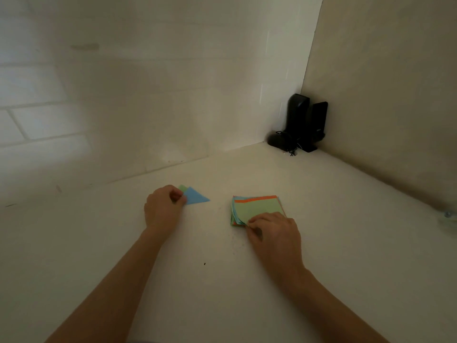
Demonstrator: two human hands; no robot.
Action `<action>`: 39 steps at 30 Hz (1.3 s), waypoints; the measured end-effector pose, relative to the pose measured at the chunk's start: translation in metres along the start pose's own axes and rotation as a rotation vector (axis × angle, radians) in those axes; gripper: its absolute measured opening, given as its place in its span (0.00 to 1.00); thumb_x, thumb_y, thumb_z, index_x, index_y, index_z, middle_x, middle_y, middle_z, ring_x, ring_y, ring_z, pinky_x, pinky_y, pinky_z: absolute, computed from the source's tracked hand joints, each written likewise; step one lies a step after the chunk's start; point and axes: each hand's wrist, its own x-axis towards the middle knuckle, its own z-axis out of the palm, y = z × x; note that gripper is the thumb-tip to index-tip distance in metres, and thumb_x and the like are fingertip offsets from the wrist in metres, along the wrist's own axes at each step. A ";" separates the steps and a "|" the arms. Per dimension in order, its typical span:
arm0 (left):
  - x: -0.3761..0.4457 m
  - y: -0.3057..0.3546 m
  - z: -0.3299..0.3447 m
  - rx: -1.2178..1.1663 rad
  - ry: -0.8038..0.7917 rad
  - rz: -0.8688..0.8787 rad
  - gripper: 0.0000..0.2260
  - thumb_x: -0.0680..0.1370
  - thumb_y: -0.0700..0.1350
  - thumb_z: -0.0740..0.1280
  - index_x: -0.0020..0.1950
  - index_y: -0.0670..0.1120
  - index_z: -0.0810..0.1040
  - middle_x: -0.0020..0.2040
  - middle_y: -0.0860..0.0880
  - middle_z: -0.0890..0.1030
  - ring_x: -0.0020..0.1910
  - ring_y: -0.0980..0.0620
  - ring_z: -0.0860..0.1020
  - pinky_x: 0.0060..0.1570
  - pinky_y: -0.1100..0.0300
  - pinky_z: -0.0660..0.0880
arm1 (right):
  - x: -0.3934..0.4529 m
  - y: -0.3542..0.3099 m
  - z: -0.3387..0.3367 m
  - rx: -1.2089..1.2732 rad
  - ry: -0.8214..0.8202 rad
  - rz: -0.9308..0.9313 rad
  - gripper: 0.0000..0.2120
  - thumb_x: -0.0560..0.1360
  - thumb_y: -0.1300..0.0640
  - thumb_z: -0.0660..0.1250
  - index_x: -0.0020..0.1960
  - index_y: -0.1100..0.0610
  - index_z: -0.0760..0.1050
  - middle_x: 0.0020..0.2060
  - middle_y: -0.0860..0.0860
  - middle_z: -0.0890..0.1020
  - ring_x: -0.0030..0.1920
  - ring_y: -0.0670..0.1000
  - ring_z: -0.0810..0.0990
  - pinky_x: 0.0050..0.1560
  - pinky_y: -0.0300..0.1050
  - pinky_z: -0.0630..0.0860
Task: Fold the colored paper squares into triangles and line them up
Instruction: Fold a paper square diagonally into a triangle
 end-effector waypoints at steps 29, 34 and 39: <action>-0.165 0.044 -0.011 -0.129 -0.378 0.664 0.14 0.73 0.59 0.63 0.45 0.51 0.81 0.47 0.58 0.80 0.48 0.62 0.73 0.51 0.69 0.68 | -0.069 -0.009 -0.065 0.078 -0.248 -0.105 0.17 0.71 0.40 0.58 0.36 0.47 0.81 0.37 0.41 0.82 0.37 0.46 0.79 0.36 0.46 0.74; -0.167 0.048 -0.011 -0.207 -0.335 0.610 0.10 0.71 0.55 0.69 0.40 0.49 0.81 0.44 0.58 0.81 0.46 0.62 0.75 0.49 0.70 0.69 | -0.064 -0.001 -0.064 0.192 -0.337 -0.024 0.21 0.69 0.36 0.56 0.41 0.47 0.83 0.42 0.41 0.82 0.43 0.45 0.79 0.45 0.48 0.75; -0.168 0.051 -0.009 -0.256 -0.300 0.535 0.11 0.68 0.55 0.69 0.36 0.48 0.80 0.42 0.58 0.81 0.45 0.61 0.77 0.48 0.69 0.70 | -0.062 0.001 -0.058 0.291 -0.307 0.055 0.16 0.68 0.38 0.63 0.40 0.48 0.82 0.38 0.40 0.80 0.39 0.40 0.78 0.43 0.41 0.76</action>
